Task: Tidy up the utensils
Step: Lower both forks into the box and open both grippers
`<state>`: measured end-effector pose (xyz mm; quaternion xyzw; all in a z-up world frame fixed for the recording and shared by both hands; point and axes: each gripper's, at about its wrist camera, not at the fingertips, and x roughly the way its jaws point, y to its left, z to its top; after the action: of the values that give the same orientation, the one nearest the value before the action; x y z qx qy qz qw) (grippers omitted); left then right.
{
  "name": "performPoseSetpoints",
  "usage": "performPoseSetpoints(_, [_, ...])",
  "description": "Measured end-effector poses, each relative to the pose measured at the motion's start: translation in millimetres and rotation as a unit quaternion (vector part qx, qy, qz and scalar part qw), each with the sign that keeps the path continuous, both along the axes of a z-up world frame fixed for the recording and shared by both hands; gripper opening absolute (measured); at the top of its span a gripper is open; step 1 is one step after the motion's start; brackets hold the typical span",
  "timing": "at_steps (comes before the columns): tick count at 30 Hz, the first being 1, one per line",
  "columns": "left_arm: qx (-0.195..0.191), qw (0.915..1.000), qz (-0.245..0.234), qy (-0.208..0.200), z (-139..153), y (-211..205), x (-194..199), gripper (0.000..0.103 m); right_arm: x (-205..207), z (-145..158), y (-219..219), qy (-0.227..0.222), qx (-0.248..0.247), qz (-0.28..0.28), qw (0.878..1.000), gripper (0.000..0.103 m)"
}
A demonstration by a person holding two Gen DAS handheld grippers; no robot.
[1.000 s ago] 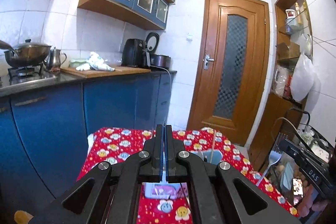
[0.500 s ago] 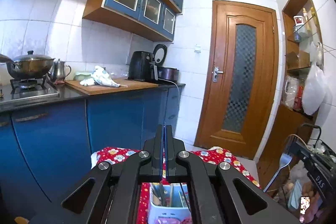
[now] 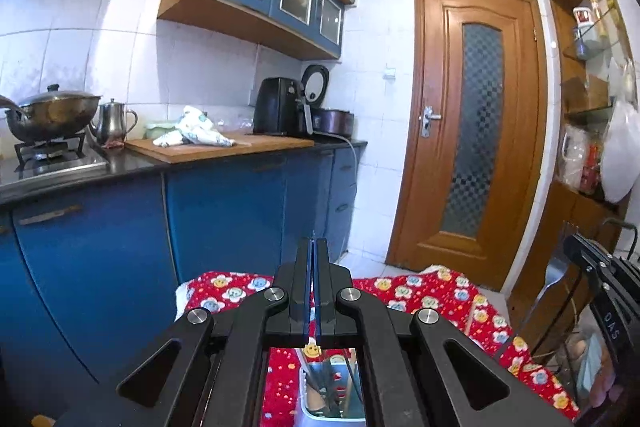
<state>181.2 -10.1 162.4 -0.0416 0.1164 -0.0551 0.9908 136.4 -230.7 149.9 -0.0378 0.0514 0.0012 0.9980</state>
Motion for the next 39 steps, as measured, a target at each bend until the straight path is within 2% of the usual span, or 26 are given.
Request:
performPoseSetpoints(9, [0.016,0.9993,-0.009,0.034,-36.4,-10.2,15.5,0.0,17.3,-37.7,6.6,0.028,-0.012,0.019,0.999,0.003])
performPoseSetpoints(18, [0.016,0.9969,-0.029,0.072,-62.3,-22.8,20.9,0.002,28.9,-58.9,10.9,0.069,0.012,0.064,0.996,0.006])
performPoseSetpoints(21, [0.02,0.9959,-0.038,0.08,-65.4,-28.4,18.7,0.005,31.4,-63.9,13.6,0.088,0.022,0.088,0.992,0.006])
performPoseSetpoints(23, [0.023,0.9957,-0.039,0.081,-65.5,-29.5,15.6,0.016,32.3,-66.9,14.5,0.097,0.031,0.101,0.99,0.01])
performPoseSetpoints(25, [0.021,0.9955,-0.042,0.083,-63.4,-29.1,13.5,0.023,31.4,-67.6,14.5,0.1,0.042,0.108,0.988,0.019])
performPoseSetpoints(27, [0.013,0.995,-0.049,0.086,-61.2,-27.7,9.5,0.024,28.2,-65.0,12.1,0.098,0.06,0.118,0.986,0.026])
performPoseSetpoints(32, [-0.005,0.9934,-0.058,0.099,-56.6,-22.4,-3.1,0.024,15.7,-53.8,7.8,0.086,0.085,0.129,0.984,0.03])
performPoseSetpoints(39, [0.012,0.9934,-0.056,0.099,-47.2,-20.2,-33.6,0.025,-10.2,-38.5,9.6,0.084,0.11,0.144,0.98,0.032])
